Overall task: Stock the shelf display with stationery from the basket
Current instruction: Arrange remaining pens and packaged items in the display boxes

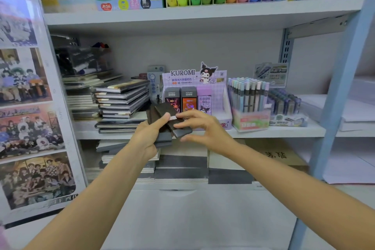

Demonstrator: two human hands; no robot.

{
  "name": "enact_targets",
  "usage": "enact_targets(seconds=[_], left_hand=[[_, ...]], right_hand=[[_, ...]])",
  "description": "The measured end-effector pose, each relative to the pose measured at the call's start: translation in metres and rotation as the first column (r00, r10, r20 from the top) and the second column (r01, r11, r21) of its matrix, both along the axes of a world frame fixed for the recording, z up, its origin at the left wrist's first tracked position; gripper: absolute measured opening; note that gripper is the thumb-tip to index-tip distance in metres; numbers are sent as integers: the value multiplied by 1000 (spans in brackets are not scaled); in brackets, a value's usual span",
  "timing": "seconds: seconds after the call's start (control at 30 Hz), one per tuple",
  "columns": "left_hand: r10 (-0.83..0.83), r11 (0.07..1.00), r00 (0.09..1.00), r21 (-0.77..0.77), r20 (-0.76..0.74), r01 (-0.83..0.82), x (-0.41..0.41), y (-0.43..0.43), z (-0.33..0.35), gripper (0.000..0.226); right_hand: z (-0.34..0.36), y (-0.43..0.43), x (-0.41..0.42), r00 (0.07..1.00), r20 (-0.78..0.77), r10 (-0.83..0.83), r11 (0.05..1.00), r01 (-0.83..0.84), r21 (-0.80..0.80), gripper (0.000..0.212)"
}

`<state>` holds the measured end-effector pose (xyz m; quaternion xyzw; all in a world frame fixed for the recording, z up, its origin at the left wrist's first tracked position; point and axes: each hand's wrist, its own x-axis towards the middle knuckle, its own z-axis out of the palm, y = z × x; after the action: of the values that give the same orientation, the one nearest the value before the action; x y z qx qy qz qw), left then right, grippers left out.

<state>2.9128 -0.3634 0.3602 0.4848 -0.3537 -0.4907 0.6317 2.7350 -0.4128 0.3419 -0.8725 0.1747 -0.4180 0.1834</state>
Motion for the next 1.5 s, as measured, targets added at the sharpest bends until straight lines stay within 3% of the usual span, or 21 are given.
enact_targets(seconds=[0.17, 0.3, 0.47, 0.63, 0.93, 1.2, 1.3, 1.5], left_hand=[[-41, 998, 979, 45, -198, 51, -3, 8, 7, 23], [-80, 996, 990, 18, -116, 82, 5, 12, 5, 24], [80, 997, 995, -3, 59, -80, 22, 15, 1, 10], [194, 981, 977, -41, 84, -191, 37, 16, 0, 29], [192, 981, 979, -52, 67, -188, 56, 8, -8, 42], [147, 986, 987, -89, 62, -141, 59, -3, -18, 27], [141, 986, 988, -101, 65, -135, 60, -5, -19, 23], [118, 988, 992, -102, 48, -113, 58, -8, -23, 22]], right_hand=[[10, 5, -6, 987, 155, -46, 999, 44, 17, 31], [22, 4, -7, 943, 324, -81, 989, 35, 146, 25], [40, -2, -6, 890, 433, -146, 977, 61, 204, 21], [51, -15, 2, 912, 332, -243, 965, 195, 173, 13], [63, -44, 32, 926, 59, -372, 928, 369, 60, 20], [83, -51, 40, 891, -240, -386, 922, 366, -126, 20], [81, -53, 47, 900, -231, -370, 929, 353, -114, 17], [66, -58, 52, 933, -28, -359, 930, 355, -94, 7]])
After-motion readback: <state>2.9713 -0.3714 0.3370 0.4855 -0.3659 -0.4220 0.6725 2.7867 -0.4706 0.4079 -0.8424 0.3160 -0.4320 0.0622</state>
